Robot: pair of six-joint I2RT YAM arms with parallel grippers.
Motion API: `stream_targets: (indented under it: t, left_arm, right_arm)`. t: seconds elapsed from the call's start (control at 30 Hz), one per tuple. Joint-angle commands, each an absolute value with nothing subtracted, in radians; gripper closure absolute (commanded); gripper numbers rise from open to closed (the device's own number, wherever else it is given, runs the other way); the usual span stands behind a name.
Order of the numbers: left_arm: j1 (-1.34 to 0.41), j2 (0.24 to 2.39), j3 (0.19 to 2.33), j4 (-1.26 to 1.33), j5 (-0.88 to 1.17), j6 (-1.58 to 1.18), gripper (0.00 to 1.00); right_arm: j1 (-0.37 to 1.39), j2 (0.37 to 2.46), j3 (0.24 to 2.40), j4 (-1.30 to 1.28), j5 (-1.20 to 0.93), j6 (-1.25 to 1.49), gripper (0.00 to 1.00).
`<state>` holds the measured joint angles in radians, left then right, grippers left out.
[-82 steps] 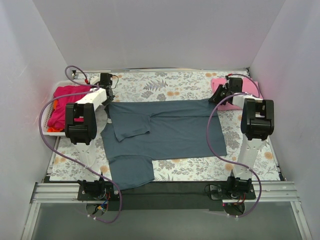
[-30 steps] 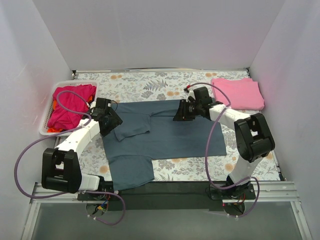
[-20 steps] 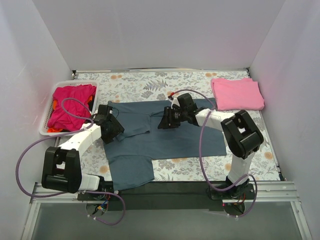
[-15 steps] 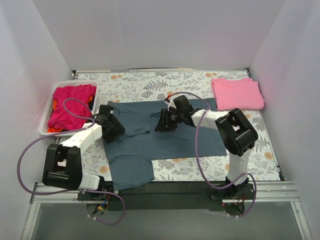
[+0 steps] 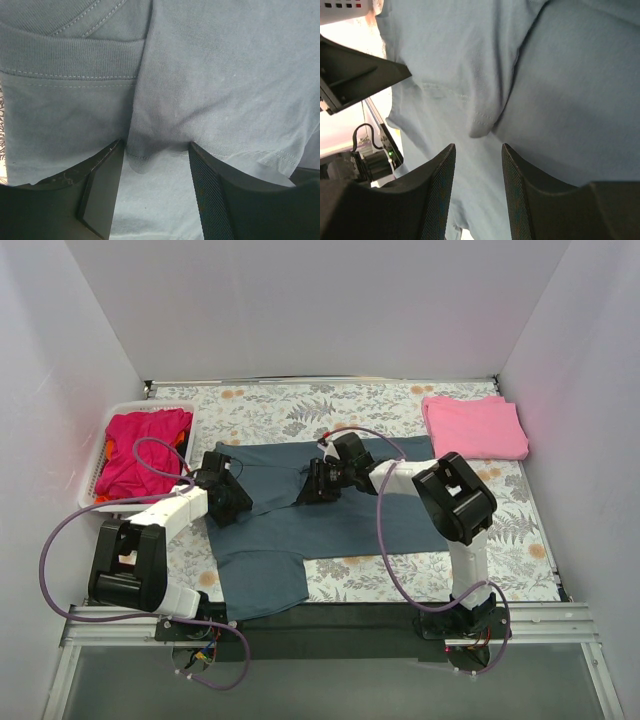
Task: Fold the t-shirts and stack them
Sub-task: Fold the tshirt
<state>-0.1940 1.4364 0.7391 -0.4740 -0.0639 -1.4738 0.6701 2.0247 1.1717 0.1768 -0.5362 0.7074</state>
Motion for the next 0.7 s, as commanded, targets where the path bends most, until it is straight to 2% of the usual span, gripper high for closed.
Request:
stream_targets:
  t: [0.0,0.27,0.37,0.5,0.6,0.67]
  left_arm:
    - [-0.198,1.424,0.738,-0.48,-0.075,-1.471,0.49]
    - [-0.198,1.413,0.747,-0.511,-0.123,-1.456,0.48]
    - [-0.198,1.428,0.752,-0.511,-0.106,-1.451,0.47]
    - [-0.198,1.419,0.755,-0.512,-0.084,-1.448,0.48]
    - [-0.199,1.401,0.767,-0.523,-0.084,-1.445,0.58]
    - [-0.199,1.39,0.781,-0.535,-0.08,-1.447,0.69]
  right_arm:
    - [0.68,2.046,1.23,0.227,-0.558,0.732,0.58]
    - [0.687,2.086,1.259,0.233,-0.569,0.745,0.6]
    - [0.689,2.094,1.264,0.238,-0.569,0.747,0.64]
    - [0.689,2.082,1.264,0.238,-0.571,0.744,0.8]
    - [0.69,2.069,1.262,0.238,-0.568,0.738,0.87]
    - [0.69,2.06,1.262,0.236,-0.568,0.735,0.91]
